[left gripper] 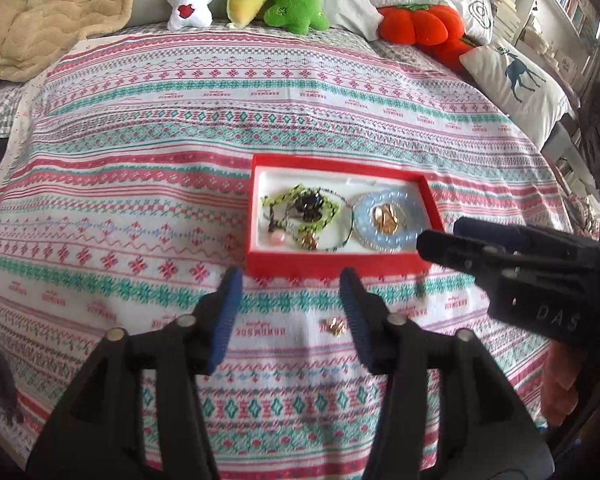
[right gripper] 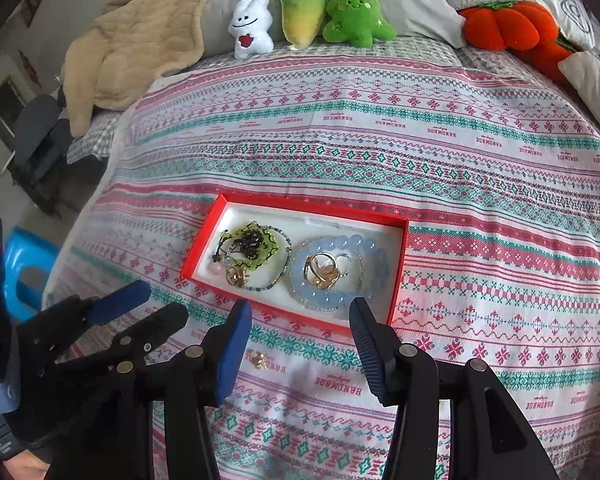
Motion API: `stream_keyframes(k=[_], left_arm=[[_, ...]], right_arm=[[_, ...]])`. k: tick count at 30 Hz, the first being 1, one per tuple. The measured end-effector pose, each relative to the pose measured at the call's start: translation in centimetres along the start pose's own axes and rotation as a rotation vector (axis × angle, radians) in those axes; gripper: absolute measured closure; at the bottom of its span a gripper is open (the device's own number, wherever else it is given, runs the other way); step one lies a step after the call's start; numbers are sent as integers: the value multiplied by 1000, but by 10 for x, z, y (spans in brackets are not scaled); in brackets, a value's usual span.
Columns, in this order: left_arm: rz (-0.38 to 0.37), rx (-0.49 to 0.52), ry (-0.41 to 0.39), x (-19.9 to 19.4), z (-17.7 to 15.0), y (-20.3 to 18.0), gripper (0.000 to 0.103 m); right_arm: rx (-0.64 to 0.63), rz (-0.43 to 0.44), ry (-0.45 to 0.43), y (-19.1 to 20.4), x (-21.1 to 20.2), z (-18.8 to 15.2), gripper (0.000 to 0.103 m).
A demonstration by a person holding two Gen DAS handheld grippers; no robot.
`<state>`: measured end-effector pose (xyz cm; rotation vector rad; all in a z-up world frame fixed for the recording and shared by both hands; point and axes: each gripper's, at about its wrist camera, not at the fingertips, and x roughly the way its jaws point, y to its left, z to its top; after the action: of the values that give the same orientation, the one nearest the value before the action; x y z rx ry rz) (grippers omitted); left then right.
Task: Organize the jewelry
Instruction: 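Move both open tools back over the remaining gold earrings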
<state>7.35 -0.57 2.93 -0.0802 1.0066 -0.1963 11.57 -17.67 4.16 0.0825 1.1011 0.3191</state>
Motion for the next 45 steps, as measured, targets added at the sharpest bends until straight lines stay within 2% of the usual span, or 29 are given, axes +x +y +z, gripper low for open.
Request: stream_keyframes(k=[3,8,11,15,19,36,45], left_arm=[[6,-33,14,-5,-13,7,44],[14,-67,18,-10,-24,7,43],[22,-60,17,-10,-29,1,34],[44,-22,56,0,-31,-6,34],[47,-27,55,4,-29,-5,34],[48,-21,98,30,-33,-5,34],[-25,-83,160,51,-39,-9,34]], right_arm=[[-18,3,11,2,1,-8,46],[-94,-12,84,12,16,-26,46],[-158,-25,110,19,22,-35,46],[-208,-38,125,20,27,-44,46],[-219,-47,144,16,36,-49,46],[-283,-85,149,5,46,-58,46],[-286,-100,147,5,46,-56,46]])
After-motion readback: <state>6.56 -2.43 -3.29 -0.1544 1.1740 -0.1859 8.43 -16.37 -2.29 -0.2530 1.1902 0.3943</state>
